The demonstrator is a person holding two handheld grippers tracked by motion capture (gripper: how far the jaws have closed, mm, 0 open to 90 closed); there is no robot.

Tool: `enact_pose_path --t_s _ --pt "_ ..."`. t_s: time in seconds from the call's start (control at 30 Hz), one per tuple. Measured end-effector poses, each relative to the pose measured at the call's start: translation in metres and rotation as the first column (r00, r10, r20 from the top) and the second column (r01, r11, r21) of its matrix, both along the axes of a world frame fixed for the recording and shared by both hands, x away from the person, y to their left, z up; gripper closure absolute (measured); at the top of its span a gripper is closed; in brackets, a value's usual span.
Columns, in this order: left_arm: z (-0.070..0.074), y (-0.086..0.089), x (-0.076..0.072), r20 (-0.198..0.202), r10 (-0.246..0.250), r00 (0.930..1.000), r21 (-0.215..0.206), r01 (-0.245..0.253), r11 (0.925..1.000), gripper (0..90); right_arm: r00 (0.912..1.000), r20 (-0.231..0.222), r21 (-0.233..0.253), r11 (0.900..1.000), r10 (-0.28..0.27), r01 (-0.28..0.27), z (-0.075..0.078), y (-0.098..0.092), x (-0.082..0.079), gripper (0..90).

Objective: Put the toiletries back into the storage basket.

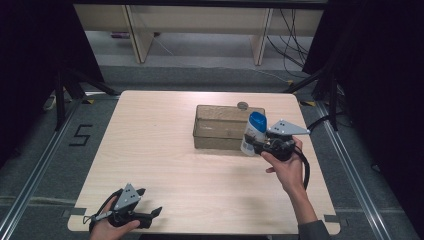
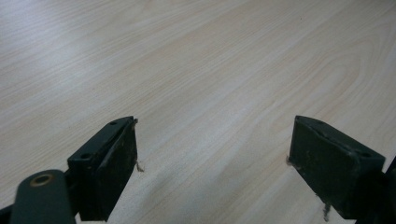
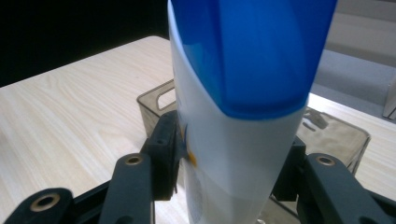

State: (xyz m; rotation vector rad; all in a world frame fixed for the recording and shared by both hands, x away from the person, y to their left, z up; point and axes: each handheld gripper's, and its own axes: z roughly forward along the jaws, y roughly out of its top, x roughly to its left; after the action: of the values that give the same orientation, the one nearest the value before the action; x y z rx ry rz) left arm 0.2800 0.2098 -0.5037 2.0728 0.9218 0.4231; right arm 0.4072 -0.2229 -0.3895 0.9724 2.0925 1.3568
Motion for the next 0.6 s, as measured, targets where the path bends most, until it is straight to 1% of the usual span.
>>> enact_pose_path --t_s 0.03,0.07,0.1,0.13,0.17,0.2,0.27,0.47,0.5,0.53,0.57,0.6 --pt "0.000 0.000 0.000 -0.001 -0.001 1.0000 0.000 0.001 1.0000 14.8 1.0000 0.007 0.011 1.000 -0.002 0.002 0.002 -0.001 0.003 54.7" --pt "0.000 0.000 0.000 -0.001 -0.001 1.0000 0.000 0.001 1.0000 14.8 1.0000 0.007 0.011 1.000 -0.002 0.002 0.002 -0.001 0.003 54.7" --pt "0.000 0.000 0.000 0.000 0.000 1.0000 -0.001 0.000 1.0000 14.8 0.9999 0.006 -0.004 1.000 -0.012 0.012 0.005 -0.003 0.005 54.7" --pt "0.000 0.000 0.000 0.001 -0.001 1.0000 -0.002 0.001 1.0000 14.8 0.9998 0.004 0.011 1.000 -0.018 0.018 0.005 -0.003 0.006 54.7" --pt "0.000 0.000 0.000 0.001 -0.001 1.0000 -0.002 0.001 1.0000 14.8 0.9998 0.004 0.011 1.000 -0.018 0.018 0.005 -0.003 0.006 54.7" --pt "0.000 0.000 0.000 -0.002 -0.001 1.0000 -0.001 0.001 1.0000 14.8 0.9995 0.018 -0.003 1.000 -0.027 0.027 0.007 -0.006 0.009 54.8" --pt "0.000 0.000 0.000 -0.002 -0.001 1.0000 0.000 0.001 1.0000 14.8 0.9991 0.020 -0.003 0.999 -0.037 0.037 0.008 -0.007 0.012 54.8" --pt "0.000 0.000 0.000 0.001 0.000 1.0000 -0.001 0.000 1.0000 14.8 0.9983 0.007 -0.002 0.998 -0.058 0.058 0.012 -0.011 0.020 54.8" --pt "0.000 0.000 0.000 0.003 0.001 1.0000 0.000 -0.001 1.0000 14.8 0.9978 0.012 -0.012 0.998 -0.065 0.065 0.013 -0.013 0.022 54.8" --pt "0.000 0.001 0.001 0.004 -0.001 1.0000 0.001 0.001 1.0000 14.8 0.9969 0.005 -0.001 0.997 -0.078 0.078 0.013 -0.013 0.023 54.8" --pt "0.000 0.000 0.000 -0.001 0.001 1.0000 -0.004 -0.001 1.0000 14.8 0.9967 0.020 -0.017 0.997 -0.078 0.079 0.014 -0.015 0.026 54.8" --pt "-0.001 0.000 0.000 -0.006 -0.004 1.0000 -0.004 0.004 1.0000 14.8 0.9952 0.024 -0.023 0.995 -0.095 0.096 0.014 -0.016 0.030 54.8"
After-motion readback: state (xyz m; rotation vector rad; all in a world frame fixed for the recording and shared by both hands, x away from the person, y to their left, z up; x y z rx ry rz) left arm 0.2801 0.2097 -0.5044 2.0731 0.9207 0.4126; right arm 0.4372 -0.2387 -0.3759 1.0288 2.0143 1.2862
